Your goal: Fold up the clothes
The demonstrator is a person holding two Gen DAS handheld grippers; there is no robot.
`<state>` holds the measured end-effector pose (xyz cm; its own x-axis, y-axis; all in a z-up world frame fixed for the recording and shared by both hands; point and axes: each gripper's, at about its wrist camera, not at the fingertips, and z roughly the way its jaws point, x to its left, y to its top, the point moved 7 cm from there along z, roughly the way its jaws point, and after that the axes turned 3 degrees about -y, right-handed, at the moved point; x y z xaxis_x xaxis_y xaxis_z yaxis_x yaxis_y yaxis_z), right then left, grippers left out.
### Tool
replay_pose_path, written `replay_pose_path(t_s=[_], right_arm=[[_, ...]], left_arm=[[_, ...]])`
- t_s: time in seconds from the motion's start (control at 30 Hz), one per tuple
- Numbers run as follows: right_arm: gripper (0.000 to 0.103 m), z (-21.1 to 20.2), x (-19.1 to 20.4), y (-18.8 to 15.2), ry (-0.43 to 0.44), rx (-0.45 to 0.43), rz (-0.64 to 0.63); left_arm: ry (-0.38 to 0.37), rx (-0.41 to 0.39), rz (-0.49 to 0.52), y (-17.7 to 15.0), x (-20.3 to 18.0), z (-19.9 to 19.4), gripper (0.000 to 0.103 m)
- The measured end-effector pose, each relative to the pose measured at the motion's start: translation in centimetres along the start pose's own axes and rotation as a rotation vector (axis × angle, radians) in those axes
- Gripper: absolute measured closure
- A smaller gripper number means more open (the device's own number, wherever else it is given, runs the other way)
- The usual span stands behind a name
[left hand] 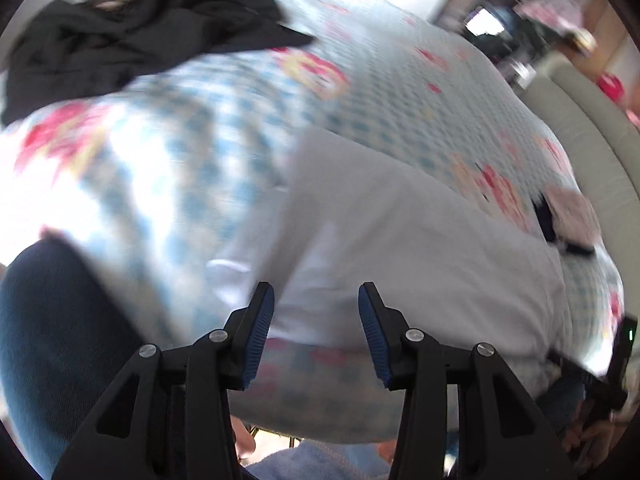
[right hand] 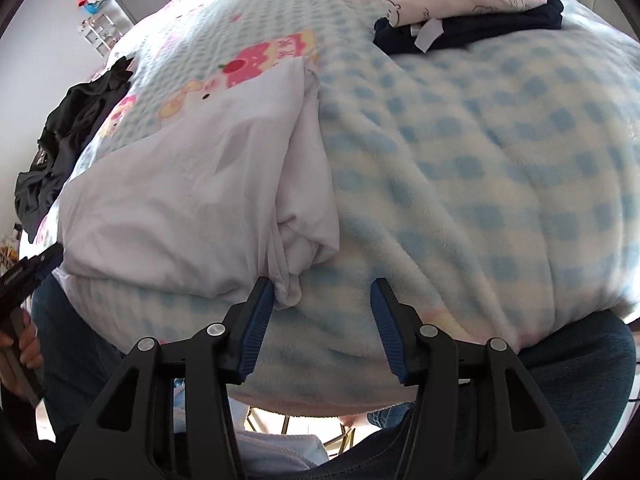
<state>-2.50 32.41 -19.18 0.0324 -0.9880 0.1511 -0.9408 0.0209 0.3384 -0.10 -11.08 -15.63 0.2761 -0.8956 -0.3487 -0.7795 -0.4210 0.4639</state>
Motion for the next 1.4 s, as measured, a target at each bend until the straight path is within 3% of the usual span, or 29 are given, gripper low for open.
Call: replay_pose_path(t_s=[0.13,0.27,0.33,0.4,0.5,0.6,0.67,0.77,0.87,0.93,1.03,1.07,1.13,1.17,1.23,1.4], right_arm=[[0.065,-0.6,0.8,0.2,-0.014,-0.014,-0.037],[0.065,0.5,2.1,0.6,0.064,-0.001,-0.019],[0.069,1.6,2.7,0.9,0.053,0.007,-0.019],[0.081,2.1,3.1,0.9,0.039,0.008,-0.023],[0.092,1.7,3.6,0.7,0.003,-0.012,-0.058],[0.095,0.2,3.0,0.1,-0.011,-0.047,-0.075],[0.096,-0.7,2.3,0.3,-0.01,-0.074,-0.056],[0.096,-1.3,1.2,0.5,-0.05,-0.093,-0.052],[0.096,-1.4,0.4,0.8,-0.09,-0.08,-0.045],[0.094,-1.3,-0.1,0.9,-0.076,-0.047,-0.004],[0.085,-2.7,-0.1,2.0,-0.039,-0.077,0.067],[0.082,-3.7,0.4,2.8,-0.035,-0.119,0.065],[0.077,-5.8,1.3,4.3,-0.027,-0.202,0.061],[0.068,-6.4,1.8,5.0,-0.037,-0.233,0.037],[0.064,-5.6,3.6,5.9,-0.039,-0.211,-0.056],[0.07,-1.1,5.9,4.8,-0.016,-0.086,-0.167]], left_arm=[[0.001,0.037,-0.041,-0.8,1.1,1.2,0.047],[-0.053,0.083,-0.102,-1.3,1.5,2.4,0.047],[-0.053,0.068,-0.084,-0.8,1.1,2.5,0.05],[-0.029,0.062,-0.056,-0.4,0.8,2.5,0.064],[0.013,0.057,-0.017,0.1,0.8,2.4,0.065],[0.039,0.05,-0.008,0.4,1.3,2.6,0.065],[0.048,0.054,-0.005,0.6,1.6,2.8,0.063],[-0.024,0.067,-0.052,1.0,1.7,2.0,0.062],[0.025,0.004,-0.024,2.3,1.6,0.5,0.063],[-0.005,-0.037,-0.001,2.8,0.7,-0.4,0.062],[-0.095,-0.074,0.098,3.2,-2.3,-1.0,0.046],[-0.124,-0.065,0.136,3.1,-3.4,-0.8,0.041],[-0.174,0.003,0.206,2.3,-5.9,1.0,0.041],[-0.185,0.037,0.227,1.9,-6.7,2.0,0.041],[-0.183,0.096,0.254,1.0,-7.8,4.0,0.041],[-0.129,0.142,0.251,-0.1,-7.2,5.7,0.043]])
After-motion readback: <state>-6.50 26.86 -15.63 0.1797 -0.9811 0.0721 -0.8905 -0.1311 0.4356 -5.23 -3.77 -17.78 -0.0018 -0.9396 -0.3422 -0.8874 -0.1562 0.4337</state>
